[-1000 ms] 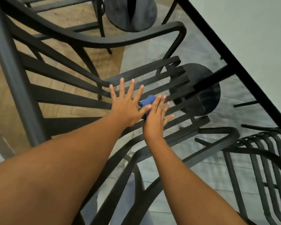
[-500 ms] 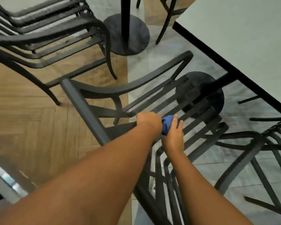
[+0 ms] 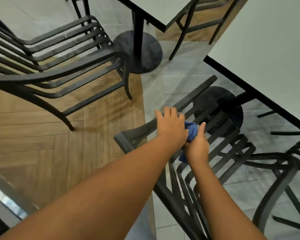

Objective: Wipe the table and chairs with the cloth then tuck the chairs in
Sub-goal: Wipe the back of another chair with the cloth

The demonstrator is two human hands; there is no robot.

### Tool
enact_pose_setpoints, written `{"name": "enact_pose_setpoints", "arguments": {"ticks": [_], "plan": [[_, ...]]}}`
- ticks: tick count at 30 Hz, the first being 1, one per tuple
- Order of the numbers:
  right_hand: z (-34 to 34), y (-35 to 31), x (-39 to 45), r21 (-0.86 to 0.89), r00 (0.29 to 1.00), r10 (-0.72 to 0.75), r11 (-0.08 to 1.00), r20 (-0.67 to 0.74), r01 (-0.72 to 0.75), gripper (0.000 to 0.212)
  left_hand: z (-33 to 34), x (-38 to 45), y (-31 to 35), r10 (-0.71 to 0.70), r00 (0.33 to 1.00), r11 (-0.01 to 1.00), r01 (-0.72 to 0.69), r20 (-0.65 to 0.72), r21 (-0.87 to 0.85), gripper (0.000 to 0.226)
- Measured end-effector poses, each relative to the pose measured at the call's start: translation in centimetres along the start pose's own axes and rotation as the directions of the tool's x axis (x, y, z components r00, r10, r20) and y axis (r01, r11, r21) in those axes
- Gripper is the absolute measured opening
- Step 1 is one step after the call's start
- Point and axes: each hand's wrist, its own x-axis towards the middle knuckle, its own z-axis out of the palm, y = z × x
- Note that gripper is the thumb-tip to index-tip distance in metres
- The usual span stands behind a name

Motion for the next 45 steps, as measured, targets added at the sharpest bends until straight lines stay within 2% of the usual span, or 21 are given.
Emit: {"name": "enact_pose_setpoints", "arguments": {"ticks": [5, 7, 9, 11, 18, 20, 23, 25, 31, 37, 45], "plan": [[0.4, -5.2, 1.4, 0.003, 0.996, -0.079, 0.997, -0.031, 0.079, 0.100, -1.9, 2.6, -4.3, -0.106, 0.993, 0.989, 0.101, -0.044, -0.109, 0.044], [0.7, -7.6, 2.0, -0.029, 0.996, -0.081, 0.996, -0.021, 0.081, 0.096, -3.0, 3.9, -6.2, -0.133, 0.987, 0.981, 0.119, -0.085, -0.155, 0.042], [0.9, -10.3, 2.8, -0.143, 0.994, -0.109, 0.984, -0.006, 0.107, 0.089, -3.7, 5.0, -8.5, -0.172, 0.980, 0.971, 0.152, -0.097, -0.186, 0.041], [1.4, -12.8, 3.4, -0.217, 0.984, -0.179, 0.960, 0.017, 0.179, 0.085, -3.9, 5.7, -11.2, -0.217, 0.972, 0.955, 0.191, -0.095, -0.225, 0.043], [6.6, -21.5, 6.8, -0.284, 0.893, -0.422, 0.847, 0.156, 0.450, 0.074, -3.4, 7.8, -21.7, -0.374, 0.923, 0.914, 0.351, -0.088, -0.206, 0.060], [8.5, -23.8, 7.3, -0.256, 0.866, -0.468, 0.828, 0.173, 0.499, 0.071, -3.1, 8.4, -24.4, -0.404, 0.910, 0.906, 0.384, -0.093, -0.177, 0.067], [11.5, -27.2, 8.0, -0.072, 0.831, -0.526, 0.835, 0.181, 0.545, 0.077, -2.7, 9.2, -27.9, -0.444, 0.889, 0.889, 0.423, -0.109, -0.174, 0.074], [13.5, -29.5, 8.5, -0.078, 0.820, -0.536, 0.826, 0.200, 0.558, 0.085, -2.5, 10.0, -30.1, -0.460, 0.883, 0.878, 0.437, -0.092, -0.197, 0.078], [18.0, -36.2, 8.9, -0.250, 0.820, -0.505, 0.786, 0.268, 0.566, 0.081, -2.4, 12.2, -37.3, -0.517, 0.856, 0.838, 0.498, -0.032, -0.222, 0.082], [22.1, -42.4, 8.8, -0.263, 0.823, -0.444, 0.797, 0.354, 0.543, 0.080, -2.9, 13.7, -44.4, -0.543, 0.838, 0.814, 0.540, 0.048, -0.212, 0.084], [28.8, -49.0, 10.9, -0.272, 0.777, -0.438, 0.762, 0.452, 0.588, 0.075, -2.4, 16.8, -52.4, -0.552, 0.804, 0.777, 0.592, 0.219, -0.214, 0.070]]}}
